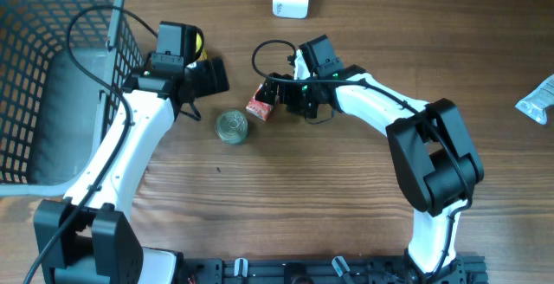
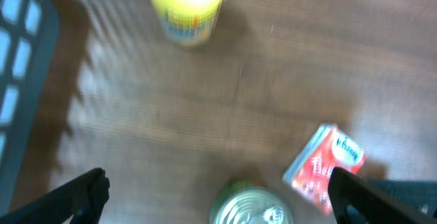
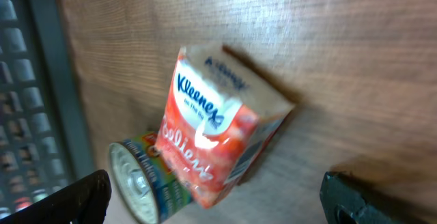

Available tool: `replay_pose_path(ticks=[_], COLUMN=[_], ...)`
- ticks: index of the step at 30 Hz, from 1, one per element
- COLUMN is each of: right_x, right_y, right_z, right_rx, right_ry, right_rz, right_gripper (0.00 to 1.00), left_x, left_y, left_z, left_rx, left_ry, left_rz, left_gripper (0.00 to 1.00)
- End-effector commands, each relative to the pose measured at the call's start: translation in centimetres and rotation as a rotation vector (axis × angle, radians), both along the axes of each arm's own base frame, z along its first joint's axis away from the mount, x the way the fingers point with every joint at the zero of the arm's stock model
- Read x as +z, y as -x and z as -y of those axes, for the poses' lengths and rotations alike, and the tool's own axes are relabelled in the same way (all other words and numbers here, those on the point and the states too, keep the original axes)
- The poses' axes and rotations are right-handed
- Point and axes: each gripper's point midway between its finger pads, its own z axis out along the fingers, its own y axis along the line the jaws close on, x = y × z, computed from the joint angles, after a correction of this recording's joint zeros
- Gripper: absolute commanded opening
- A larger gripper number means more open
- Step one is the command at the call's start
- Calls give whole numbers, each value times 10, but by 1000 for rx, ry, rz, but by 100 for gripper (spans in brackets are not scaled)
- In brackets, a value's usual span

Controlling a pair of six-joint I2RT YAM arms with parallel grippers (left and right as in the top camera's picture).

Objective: Scan the item barcode
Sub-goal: 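Swing the right gripper back toward the red-white Kleenex pack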

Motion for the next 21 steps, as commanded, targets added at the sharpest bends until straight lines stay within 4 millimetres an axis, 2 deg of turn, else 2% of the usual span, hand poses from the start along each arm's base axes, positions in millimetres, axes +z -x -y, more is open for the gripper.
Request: replay_pose_path(ticks=[1,3,4,9,13,18,21], right_x=[-26,-28,-26,-17,-4,9,9], right_y=[-20,-31,-34,-32,-37,-44,-42], right_z=[37,62,67,62,52,48,49], right_rx=[85,104,150,309,399,395,416], right_ry=[276,454,496,519,493,489,495], right_rz=[185,252,283,334,394,410,410], right_gripper=[100,100,100,100,100,100,100], left_x=[15,22,23,29,31,32,38], left_y=[-20,-28,-29,-36,-40,-42,-44], left_z=[-14,-13,-13,-14,-11,-39,-43], left_rx=[9,-12,-26,-111,-188,-139,-133], left_ry=[-33,-42,-52,-114,-75,-23,-20], left_rz=[101,145,154,187,204,209,230], left_gripper=[100,100,100,100,100,100,100])
